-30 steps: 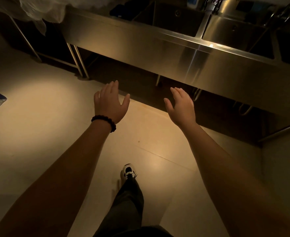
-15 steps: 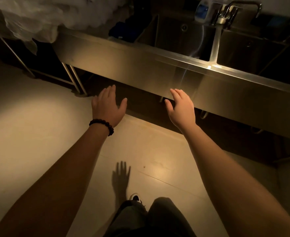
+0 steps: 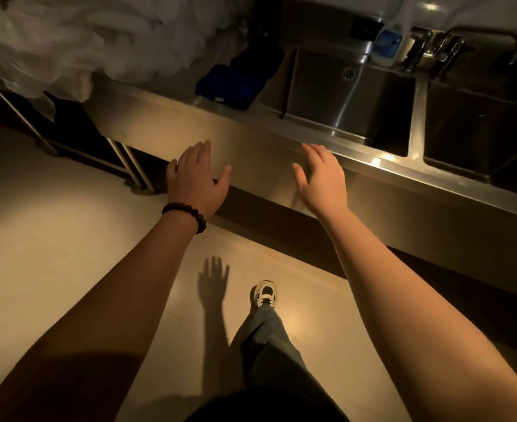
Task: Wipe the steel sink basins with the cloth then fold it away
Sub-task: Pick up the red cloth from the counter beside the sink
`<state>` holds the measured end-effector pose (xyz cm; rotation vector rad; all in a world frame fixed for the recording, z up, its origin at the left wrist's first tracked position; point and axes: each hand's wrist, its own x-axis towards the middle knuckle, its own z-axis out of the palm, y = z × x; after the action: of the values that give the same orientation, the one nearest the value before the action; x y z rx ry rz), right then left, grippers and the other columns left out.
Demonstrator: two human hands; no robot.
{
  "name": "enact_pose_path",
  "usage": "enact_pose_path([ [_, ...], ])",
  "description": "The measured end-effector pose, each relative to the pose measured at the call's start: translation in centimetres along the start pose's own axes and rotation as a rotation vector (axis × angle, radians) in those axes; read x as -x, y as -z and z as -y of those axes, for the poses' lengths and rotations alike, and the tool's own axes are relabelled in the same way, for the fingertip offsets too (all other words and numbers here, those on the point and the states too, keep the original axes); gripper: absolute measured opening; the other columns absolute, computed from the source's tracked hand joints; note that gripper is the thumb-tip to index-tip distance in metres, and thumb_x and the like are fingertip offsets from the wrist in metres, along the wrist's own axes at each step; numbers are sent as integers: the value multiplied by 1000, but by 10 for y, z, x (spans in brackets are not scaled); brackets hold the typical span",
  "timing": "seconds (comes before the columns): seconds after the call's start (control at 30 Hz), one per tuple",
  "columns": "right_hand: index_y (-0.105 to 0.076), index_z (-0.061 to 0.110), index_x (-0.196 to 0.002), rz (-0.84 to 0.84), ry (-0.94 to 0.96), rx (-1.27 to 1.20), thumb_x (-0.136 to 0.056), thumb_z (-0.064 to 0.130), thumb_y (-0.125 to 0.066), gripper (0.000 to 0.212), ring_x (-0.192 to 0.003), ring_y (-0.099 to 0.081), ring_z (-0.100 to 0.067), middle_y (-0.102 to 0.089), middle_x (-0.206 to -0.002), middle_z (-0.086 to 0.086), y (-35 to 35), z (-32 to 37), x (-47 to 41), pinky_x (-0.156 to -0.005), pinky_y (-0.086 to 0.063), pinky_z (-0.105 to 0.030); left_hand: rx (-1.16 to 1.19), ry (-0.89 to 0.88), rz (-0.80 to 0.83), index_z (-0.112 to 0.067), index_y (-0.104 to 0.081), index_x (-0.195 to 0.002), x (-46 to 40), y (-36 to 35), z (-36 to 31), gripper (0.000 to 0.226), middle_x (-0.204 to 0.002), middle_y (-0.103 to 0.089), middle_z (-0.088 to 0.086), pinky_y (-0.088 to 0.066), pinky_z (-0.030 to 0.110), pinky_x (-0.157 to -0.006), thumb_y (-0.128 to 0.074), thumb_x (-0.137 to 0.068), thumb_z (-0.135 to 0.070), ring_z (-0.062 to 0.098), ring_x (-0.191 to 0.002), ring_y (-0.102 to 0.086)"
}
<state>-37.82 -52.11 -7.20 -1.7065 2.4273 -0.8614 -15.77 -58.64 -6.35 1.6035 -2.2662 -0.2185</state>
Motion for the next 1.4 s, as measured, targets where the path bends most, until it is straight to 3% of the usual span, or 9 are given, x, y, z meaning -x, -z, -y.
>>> enact_pose_path([
  [0.27,-40,19,-142,2,12,-37,-96,36,-46,49,-139,-30,-21,-40,-147,-3,-22,-23,-167,-115,-25,-40,9,-31,-10,-12,-26,-148,-179,-29,-28,66,-153,-32,9,-23,49,-113,-38,-95,-48,24,-141,-28],
  [0.5,-39,20,-142,37,-11,-57,-96,36,-46,49,-142,-25,-20,-38,-149,-2,-35,-38,-266,-116,-22,-46,29,-37,9,-10,-26,-148,-279,-48,-43,66,-151,-33,11,-24,50,-113,-38,-95,-48,25,-139,-31],
  [1.4,-44,17,-138,-82,-274,57,-93,31,-54,48,-135,-35,-24,-46,-142,-5,-117,-48,-427,-110,-31,-46,118,-296,248,-13,-22,-149,-518,-121,-32,66,-155,-26,9,-19,45,-116,-39,-96,-48,23,-142,-23],
])
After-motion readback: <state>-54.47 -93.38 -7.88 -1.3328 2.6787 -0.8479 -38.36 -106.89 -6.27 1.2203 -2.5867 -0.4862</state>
